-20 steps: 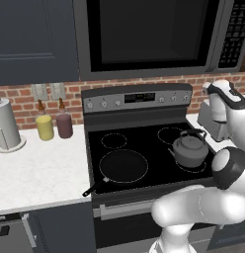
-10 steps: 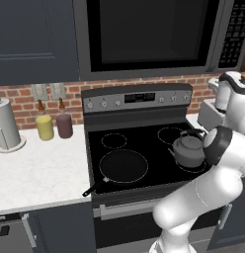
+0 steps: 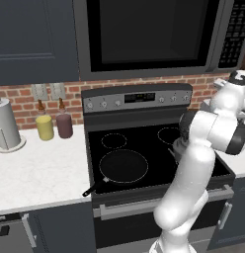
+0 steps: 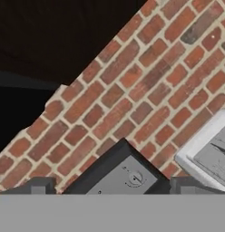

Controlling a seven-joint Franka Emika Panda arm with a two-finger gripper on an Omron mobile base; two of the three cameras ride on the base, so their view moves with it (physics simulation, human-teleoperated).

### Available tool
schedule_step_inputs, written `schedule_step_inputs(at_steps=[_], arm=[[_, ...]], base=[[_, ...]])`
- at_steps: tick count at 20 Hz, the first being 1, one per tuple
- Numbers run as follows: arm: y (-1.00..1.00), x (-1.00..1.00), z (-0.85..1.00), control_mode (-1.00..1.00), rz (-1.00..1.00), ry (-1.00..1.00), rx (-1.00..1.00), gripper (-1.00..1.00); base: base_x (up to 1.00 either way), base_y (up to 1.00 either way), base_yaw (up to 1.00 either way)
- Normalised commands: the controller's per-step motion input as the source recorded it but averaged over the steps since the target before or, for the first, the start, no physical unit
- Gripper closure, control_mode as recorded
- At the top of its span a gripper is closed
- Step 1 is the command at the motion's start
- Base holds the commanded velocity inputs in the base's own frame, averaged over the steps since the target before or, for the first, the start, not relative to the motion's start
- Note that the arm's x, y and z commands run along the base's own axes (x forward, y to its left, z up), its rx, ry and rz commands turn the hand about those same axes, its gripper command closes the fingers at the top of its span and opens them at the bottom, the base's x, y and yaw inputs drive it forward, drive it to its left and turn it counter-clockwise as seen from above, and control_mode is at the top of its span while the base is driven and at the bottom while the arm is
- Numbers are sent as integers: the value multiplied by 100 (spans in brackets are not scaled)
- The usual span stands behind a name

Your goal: Pick the kettle from the counter and place it on a stove burner. Then turn the burner on.

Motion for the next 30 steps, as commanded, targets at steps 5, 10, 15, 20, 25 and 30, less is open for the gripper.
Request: schedule_step_inputs(at_steps=[5,10,15,20,25,30], arm=[[-32,1,-46,-100,4,0,-12,-100],[0,0,-48,-100,1,0,-18,-100],[17,2,-17,-100,0,-1,-10,-100],[40,1,-1,-100,0,-3,-4,-100],[51,5,3,-100,-6,-3,0,-100],[32,24,2,-100,-5,-2,0,-100]], base=[[0,0,0],[0,0,0],[0,0,0],[0,0,0],[0,0,0],[0,0,0]])
